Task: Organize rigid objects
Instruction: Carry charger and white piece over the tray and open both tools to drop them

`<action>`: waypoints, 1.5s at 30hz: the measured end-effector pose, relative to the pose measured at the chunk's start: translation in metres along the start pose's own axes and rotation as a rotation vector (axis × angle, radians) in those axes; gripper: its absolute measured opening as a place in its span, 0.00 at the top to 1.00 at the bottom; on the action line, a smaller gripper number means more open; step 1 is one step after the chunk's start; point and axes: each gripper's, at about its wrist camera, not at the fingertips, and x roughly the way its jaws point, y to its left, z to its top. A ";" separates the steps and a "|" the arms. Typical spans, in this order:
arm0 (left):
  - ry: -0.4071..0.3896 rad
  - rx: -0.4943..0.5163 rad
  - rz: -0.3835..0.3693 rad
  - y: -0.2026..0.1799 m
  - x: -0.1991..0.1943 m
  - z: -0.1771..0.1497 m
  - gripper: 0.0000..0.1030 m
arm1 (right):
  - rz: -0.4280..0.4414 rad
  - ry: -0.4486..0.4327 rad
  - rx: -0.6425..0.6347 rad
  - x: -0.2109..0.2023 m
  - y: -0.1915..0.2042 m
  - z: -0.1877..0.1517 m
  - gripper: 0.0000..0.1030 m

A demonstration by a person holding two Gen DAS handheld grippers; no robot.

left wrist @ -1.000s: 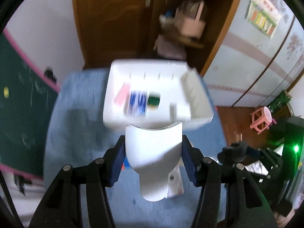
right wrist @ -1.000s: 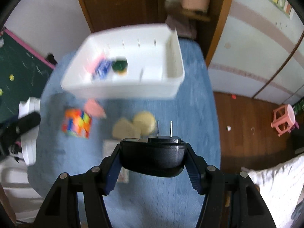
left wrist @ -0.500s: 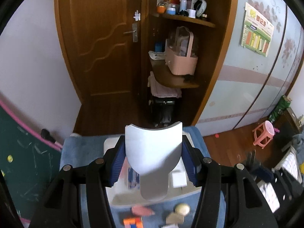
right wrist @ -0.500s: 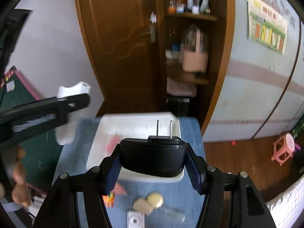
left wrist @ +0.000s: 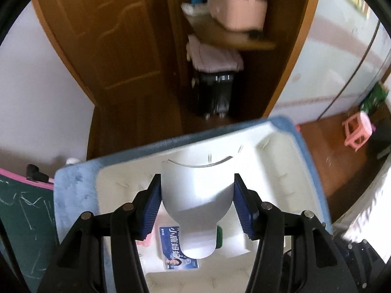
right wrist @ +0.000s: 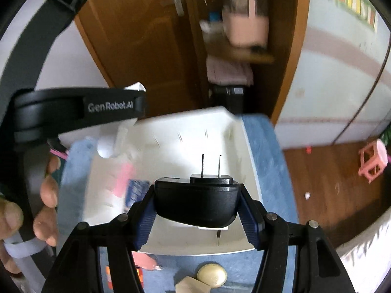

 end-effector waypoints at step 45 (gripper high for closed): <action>-0.020 0.031 -0.002 -0.024 -0.096 -0.077 0.20 | 0.029 0.015 -0.055 -0.035 -0.001 -0.065 0.28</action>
